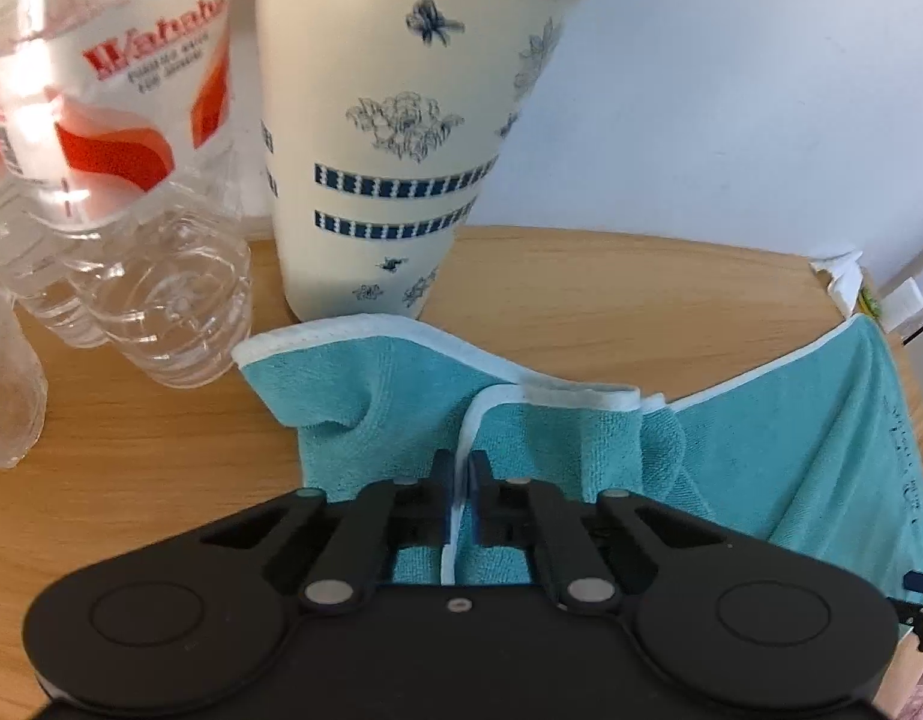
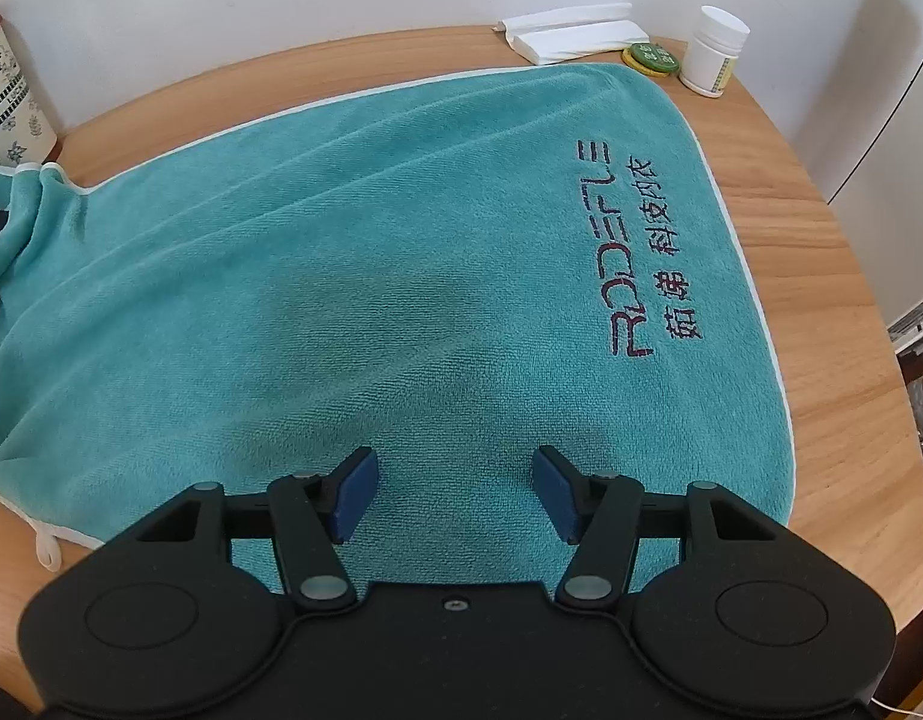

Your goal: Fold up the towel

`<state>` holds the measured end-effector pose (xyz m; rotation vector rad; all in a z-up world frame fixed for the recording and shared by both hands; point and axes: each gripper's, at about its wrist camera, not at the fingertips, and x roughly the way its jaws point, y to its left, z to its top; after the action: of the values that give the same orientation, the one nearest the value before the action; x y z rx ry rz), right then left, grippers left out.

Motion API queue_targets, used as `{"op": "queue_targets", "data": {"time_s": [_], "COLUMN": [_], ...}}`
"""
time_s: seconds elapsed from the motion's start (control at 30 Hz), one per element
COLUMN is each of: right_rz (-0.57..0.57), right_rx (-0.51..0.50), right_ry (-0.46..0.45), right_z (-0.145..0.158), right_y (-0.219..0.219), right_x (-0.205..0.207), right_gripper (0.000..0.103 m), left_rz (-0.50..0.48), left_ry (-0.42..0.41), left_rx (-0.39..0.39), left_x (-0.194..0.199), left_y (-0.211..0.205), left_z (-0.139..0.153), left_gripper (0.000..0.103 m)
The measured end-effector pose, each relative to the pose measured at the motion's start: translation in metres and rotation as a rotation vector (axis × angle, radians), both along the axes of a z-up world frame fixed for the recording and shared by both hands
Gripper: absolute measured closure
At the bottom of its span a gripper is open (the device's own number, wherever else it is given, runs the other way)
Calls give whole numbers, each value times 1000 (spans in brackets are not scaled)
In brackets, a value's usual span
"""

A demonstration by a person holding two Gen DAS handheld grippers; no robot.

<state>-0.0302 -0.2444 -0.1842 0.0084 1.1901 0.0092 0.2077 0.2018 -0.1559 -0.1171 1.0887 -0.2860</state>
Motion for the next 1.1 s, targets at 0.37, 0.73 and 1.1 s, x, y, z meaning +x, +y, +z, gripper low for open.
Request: {"op": "queue_targets", "data": {"time_s": [0.37,0.73,1.1], "right_rz": [47,171,219], "right_rx": [-4,-16,-13], "right_ry": [20,61,92], "right_z": [2,2,1], "right_y": [-1,-3,-5], "right_x": [3,17,23], "right_gripper": [37,35,31], "left_rz": [168,455,473], "left_ry": [-72,-79,-45], "left_rx": [-76,-39,9], "left_x": [-59,-161,-166], "left_y": [62,140,143], "left_z": [52,86,57], "left_gripper": [99,99,89]}}
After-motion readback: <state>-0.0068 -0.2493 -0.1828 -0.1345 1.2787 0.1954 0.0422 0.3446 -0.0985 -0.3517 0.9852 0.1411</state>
